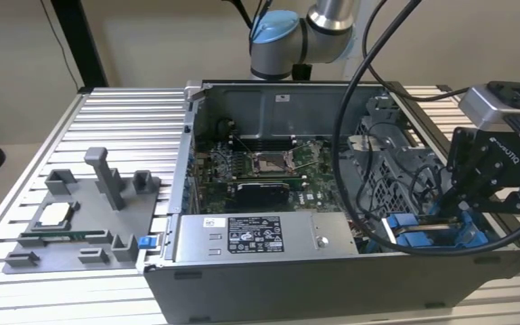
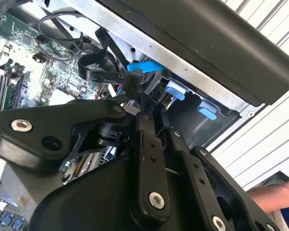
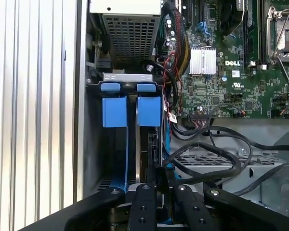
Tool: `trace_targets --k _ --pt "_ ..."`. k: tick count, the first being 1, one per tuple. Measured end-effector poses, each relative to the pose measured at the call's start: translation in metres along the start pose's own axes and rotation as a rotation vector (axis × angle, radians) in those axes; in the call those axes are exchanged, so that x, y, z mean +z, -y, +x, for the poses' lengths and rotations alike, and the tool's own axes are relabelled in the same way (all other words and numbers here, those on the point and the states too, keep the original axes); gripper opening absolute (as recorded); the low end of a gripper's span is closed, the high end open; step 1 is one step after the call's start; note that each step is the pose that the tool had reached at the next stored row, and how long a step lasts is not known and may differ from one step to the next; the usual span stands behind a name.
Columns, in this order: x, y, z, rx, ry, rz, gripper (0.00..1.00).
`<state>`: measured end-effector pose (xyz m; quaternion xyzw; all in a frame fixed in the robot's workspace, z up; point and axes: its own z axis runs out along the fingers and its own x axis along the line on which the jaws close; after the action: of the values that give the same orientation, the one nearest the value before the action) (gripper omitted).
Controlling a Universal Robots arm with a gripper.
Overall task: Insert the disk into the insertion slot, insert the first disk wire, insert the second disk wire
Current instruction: 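Insert the first disk wire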
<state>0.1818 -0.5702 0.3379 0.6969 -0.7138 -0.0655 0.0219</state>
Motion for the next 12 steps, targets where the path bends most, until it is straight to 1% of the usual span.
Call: trace_targets --k 5,7,10,12 --pt "0.0012 0.0003 0.0024 0.0 0.0007 0.0 0.0" --pt "0.0034 0.0005 0.003 0.0 0.001 0.0 0.0" --pt "0.0065 0.0009 0.0033 0.0 -0.0007 0.0001 0.0" --pt "0.0069 0.001 0.0034 0.0 -0.0001 -0.0001 0.0"
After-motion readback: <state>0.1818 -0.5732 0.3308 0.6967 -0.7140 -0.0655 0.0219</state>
